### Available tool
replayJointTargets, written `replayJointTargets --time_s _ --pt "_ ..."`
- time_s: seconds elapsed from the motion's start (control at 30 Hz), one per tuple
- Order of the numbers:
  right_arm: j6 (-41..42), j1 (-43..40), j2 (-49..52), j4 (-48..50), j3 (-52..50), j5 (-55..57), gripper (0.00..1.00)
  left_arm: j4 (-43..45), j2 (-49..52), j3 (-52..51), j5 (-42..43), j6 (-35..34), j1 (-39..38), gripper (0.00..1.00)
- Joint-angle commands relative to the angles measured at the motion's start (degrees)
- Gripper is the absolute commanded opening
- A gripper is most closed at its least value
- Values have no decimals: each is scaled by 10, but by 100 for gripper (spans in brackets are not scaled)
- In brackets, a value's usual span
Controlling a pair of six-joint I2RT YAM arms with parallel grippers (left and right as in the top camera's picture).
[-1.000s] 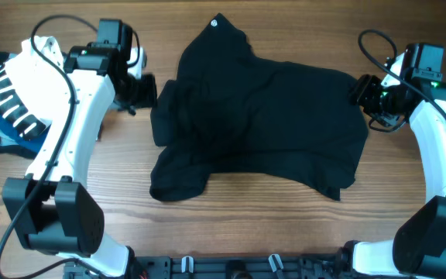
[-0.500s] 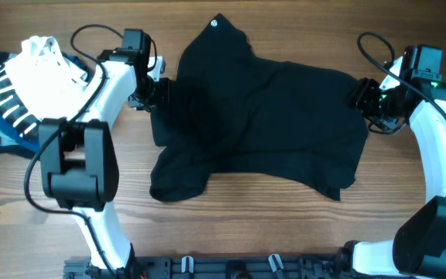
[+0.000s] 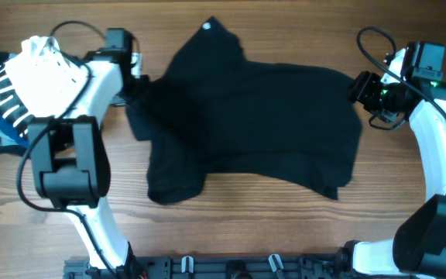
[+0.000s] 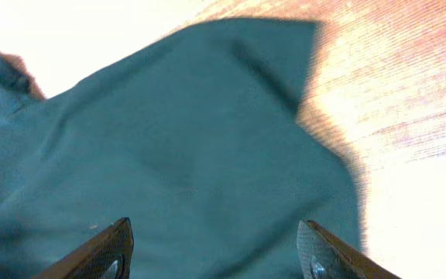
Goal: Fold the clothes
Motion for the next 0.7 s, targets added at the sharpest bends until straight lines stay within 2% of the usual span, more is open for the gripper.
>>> replayJointTargets --time_s 0.0,0.13,0.17,0.23,0.27,0.3,0.33,0.4,0.67 --pt "-46 -2 44 27 -2 -3 68 3 -17 0 2 -37 42 4" --pt "-52 -2 100 75 -2 -3 65 5 -18 0 26 -38 50 4" --pt "-52 -2 112 85 -2 -3 63 5 -19 0 28 -38 50 7" --pt "-52 -2 146 116 -2 -5 59 4 -25 0 40 -38 50 18" --pt "-52 -2 160 129 -2 -10 57 4 -30 0 50 -38 50 29" --pt "-52 -2 170 140 -2 -16 55 3 -34 0 56 -38 50 36" --pt "-52 -1 184 155 -2 -28 55 0 -41 0 61 -38 50 39" --pt "-51 -1 208 191 -2 -48 54 -3 -58 0 77 -38 50 41" --pt "49 -1 271 332 -2 -59 50 -62 -123 0 184 -37 46 48"
